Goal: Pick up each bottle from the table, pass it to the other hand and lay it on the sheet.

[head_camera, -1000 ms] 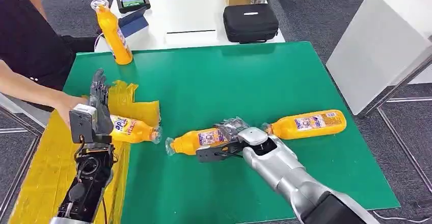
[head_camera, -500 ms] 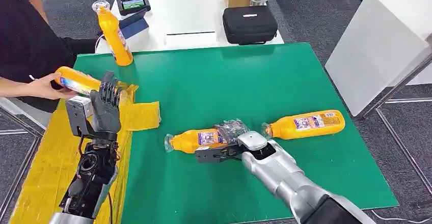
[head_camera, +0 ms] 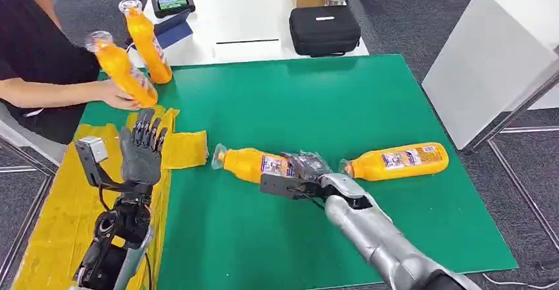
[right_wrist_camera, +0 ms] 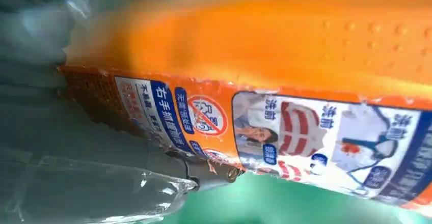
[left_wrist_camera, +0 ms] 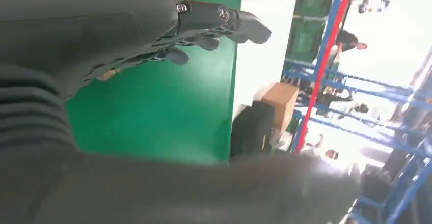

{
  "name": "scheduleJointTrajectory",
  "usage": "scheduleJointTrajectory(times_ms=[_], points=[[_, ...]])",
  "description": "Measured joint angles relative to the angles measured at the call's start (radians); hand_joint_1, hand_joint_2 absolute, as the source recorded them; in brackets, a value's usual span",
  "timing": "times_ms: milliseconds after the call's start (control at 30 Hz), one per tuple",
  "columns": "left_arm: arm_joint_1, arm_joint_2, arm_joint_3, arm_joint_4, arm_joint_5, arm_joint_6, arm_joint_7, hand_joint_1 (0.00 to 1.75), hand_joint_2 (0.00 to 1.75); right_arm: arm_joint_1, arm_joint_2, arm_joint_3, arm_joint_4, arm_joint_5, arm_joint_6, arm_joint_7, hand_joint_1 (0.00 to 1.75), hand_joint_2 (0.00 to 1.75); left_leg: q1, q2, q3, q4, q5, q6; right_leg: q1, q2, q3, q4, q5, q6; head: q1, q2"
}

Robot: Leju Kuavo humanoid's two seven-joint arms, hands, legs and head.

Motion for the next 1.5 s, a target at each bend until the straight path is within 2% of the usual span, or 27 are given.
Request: scheduleJointTrajectory(times_ms=[200, 533, 800, 1000, 1500], points=[[0.017, 0.003, 0.013, -0.021, -0.002, 0.005, -0.003, 0.0, 1.75, 0.05, -0.032, -0.116, -0.237, -0.143, 0.019, -0.029, 1.75, 1.75, 0.0, -0.003, -0.006, 0.0, 0.001, 0.001, 0.0, -0.003, -0.005, 0.0, 0.0, 0.0, 0.0, 0.0], [0.023, -0.001, 0.012, -0.046, -0.022, 0.02, -0.016, 0.0, 1.75, 0.085, -0.026, -0.151, -0.338, -0.156, -0.012, -0.028, 1.75, 1.75, 0.0, -0.003, -0.01, 0.0, 0.001, 0.001, 0.0, -0.003, -0.009, 0.0, 0.0, 0.0, 0.0, 0.0], [0.032, -0.023, 0.006, -0.088, -0.076, 0.055, -0.014, 0.0, 1.75, 0.079, 0.034, -0.149, -0.336, -0.155, -0.024, -0.021, 1.75, 1.75, 0.0, -0.003, -0.011, 0.0, 0.001, 0.001, 0.0, -0.003, -0.01, 0.001, 0.0, 0.0, 0.0, 0.0], [0.031, -0.042, -0.015, -0.118, -0.127, 0.083, -0.019, 0.0, 1.75, 0.026, 0.105, -0.129, -0.293, -0.091, -0.04, 0.015, 1.75, 1.75, 0.0, -0.003, -0.011, 0.0, 0.001, 0.001, 0.0, -0.003, -0.01, 0.001, 0.0, 0.0, 0.0, 0.0], [0.026, -0.088, -0.059, -0.159, -0.063, 0.023, 0.0, 0.0, 1.75, -0.048, 0.22, -0.025, -0.182, -0.009, -0.039, 0.067, 1.75, 1.75, 0.0, -0.003, -0.012, 0.0, 0.001, 0.001, 0.0, -0.003, -0.011, 0.001, 0.0, 0.0, 0.0, 0.0]])
